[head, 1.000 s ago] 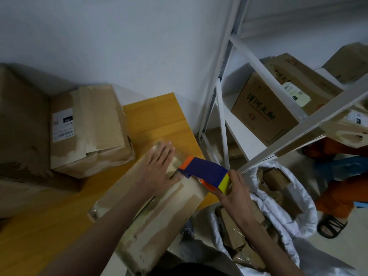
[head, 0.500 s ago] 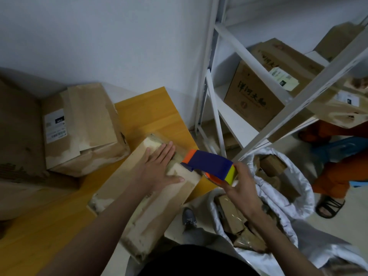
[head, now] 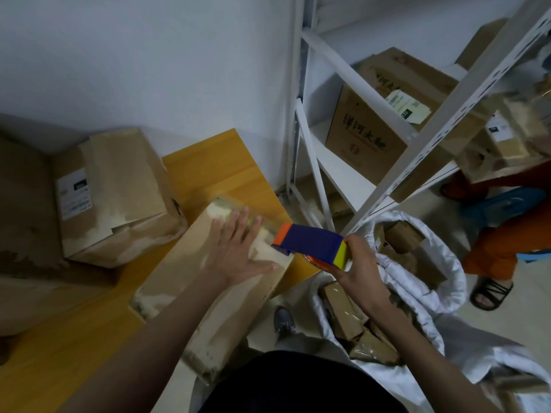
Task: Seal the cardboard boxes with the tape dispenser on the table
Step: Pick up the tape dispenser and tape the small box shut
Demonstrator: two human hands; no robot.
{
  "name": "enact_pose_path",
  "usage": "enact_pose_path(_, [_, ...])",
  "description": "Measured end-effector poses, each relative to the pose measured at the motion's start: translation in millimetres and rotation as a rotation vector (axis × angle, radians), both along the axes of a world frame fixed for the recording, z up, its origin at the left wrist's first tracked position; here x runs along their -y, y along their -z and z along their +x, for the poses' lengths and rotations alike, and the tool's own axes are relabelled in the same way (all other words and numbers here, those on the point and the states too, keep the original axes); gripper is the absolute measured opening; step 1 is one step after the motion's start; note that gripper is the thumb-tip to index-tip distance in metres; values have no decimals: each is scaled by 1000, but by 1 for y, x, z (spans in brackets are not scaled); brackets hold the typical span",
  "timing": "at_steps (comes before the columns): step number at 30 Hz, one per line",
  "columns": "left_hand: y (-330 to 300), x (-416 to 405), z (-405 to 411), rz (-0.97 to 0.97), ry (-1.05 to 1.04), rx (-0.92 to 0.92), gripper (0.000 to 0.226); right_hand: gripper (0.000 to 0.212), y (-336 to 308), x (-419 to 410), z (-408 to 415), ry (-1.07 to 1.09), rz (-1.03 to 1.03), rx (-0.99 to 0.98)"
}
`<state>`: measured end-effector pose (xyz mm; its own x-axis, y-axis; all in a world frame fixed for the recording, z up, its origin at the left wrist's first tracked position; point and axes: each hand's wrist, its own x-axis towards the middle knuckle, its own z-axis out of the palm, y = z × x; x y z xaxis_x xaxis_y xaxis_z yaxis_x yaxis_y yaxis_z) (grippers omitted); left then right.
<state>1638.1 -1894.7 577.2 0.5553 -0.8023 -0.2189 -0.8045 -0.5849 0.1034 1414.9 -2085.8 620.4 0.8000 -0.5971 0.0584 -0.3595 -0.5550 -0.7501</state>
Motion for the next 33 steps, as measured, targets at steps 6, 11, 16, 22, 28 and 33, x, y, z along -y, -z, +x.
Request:
enact_pose_path(6, [0,0,-21,-76,88,-47,118,55,-1,5,3,7,45,-9])
enact_pose_path(11, [2,10,-26,-43,59,-51,120,84,-13,4,10,-68,216,75])
enact_pose_path(16, [6,14,-22,-81,37,7,116,79,-10,13,13,-238,-21,80])
enact_pose_path(22, [3,17,-17,-25,31,18,115,64,-12,24,-4,-215,-40,126])
enact_pose_path(28, [7,18,-14,-10,38,45,114,74,-8,36,-36,-167,-45,63])
enact_pose_path(33, [5,24,-24,-69,126,68,100,58,-15,33,-28,-156,-67,79])
